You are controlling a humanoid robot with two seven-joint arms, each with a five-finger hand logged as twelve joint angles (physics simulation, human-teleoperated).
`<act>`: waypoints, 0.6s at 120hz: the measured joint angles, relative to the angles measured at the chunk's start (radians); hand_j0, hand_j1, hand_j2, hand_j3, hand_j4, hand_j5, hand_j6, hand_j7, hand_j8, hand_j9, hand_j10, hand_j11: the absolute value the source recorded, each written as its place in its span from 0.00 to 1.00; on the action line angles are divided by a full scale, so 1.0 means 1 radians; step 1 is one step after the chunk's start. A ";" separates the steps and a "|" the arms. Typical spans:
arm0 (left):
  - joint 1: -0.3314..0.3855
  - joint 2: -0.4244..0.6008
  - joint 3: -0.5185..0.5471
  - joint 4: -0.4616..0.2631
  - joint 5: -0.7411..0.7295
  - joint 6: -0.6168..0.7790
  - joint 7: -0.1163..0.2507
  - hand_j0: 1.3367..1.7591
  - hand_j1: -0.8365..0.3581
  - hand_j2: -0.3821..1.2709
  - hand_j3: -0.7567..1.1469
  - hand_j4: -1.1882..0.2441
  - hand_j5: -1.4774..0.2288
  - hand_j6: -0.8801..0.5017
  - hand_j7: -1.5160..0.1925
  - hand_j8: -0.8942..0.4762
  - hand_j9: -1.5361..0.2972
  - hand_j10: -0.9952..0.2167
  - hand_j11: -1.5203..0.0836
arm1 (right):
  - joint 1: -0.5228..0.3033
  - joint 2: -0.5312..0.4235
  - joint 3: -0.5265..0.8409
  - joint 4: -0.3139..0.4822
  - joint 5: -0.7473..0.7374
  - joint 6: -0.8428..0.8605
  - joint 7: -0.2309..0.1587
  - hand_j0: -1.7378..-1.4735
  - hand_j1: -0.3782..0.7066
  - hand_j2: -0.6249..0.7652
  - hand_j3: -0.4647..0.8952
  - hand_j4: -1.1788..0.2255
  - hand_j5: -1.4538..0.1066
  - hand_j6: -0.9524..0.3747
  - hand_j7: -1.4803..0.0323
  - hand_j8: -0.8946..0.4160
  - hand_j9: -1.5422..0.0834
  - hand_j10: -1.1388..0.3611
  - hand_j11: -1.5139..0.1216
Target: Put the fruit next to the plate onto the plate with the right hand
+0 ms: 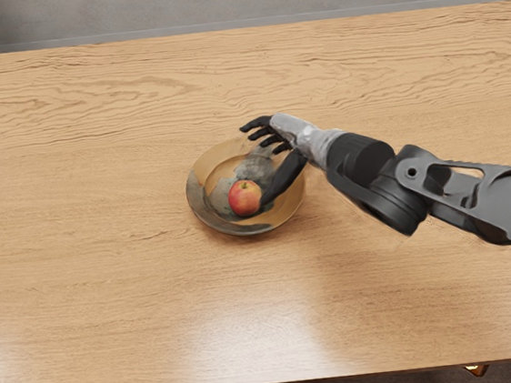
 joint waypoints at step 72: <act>0.013 0.000 0.002 -0.001 0.001 -0.001 0.000 0.76 0.99 0.23 0.40 0.82 0.86 0.63 0.88 0.65 0.83 0.82 0.94 | -0.047 -0.670 0.259 -0.023 0.487 0.754 0.000 0.30 0.04 0.45 0.34 0.83 0.92 0.71 0.97 0.67 0.94 0.75 0.92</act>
